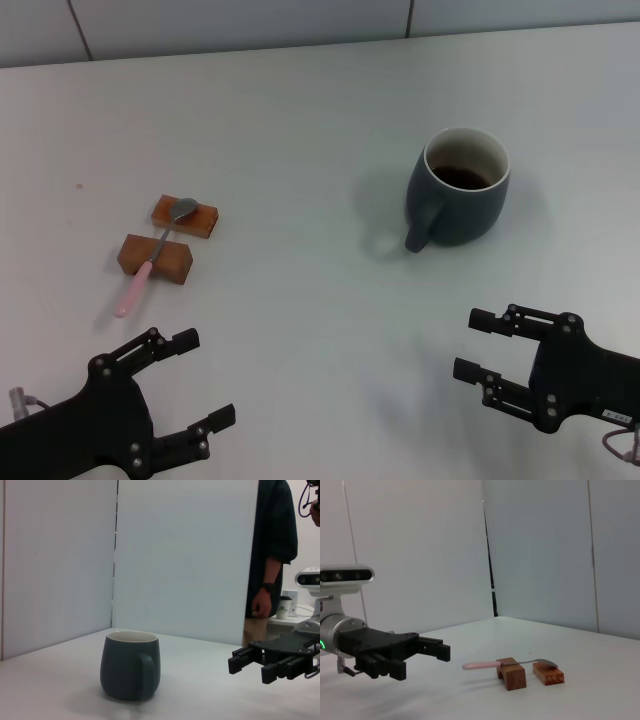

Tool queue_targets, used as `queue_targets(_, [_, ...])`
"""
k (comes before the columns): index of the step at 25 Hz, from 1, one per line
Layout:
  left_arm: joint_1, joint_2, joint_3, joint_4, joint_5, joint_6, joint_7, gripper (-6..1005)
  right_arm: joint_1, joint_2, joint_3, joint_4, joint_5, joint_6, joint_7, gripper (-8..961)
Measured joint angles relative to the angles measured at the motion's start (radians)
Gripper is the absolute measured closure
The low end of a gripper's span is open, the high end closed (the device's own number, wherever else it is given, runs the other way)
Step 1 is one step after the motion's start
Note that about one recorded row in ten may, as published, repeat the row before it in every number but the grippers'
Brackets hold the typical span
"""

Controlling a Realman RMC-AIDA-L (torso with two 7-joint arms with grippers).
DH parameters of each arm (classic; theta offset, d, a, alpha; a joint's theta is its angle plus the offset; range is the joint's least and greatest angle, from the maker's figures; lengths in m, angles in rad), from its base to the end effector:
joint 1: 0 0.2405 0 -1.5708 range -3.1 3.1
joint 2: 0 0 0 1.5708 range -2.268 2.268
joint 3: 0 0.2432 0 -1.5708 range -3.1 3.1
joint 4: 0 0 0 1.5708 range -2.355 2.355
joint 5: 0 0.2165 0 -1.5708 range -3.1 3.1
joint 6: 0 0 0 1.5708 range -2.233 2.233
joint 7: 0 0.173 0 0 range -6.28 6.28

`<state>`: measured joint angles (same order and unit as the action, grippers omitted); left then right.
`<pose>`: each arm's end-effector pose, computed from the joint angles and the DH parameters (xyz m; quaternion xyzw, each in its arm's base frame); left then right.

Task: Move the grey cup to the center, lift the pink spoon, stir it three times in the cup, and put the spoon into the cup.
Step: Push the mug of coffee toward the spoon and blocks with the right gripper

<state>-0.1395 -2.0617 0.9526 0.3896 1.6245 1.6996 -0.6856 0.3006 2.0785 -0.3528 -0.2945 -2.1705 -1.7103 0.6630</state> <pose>-0.3037 0.1966 -0.0503 -0.9181 -0.1215 -0.3285 0.1855 0.3059 0.2205 -0.0537 -0.9210 0.1346 0.3130 0.1888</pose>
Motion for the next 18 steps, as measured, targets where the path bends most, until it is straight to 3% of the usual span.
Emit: queue_targets(18, [0.000,-0.002,0.003,0.000,0.000,0.002,0.000,148,-0.002,0.000,0.000,0.019,0.000,0.007,-0.016,393])
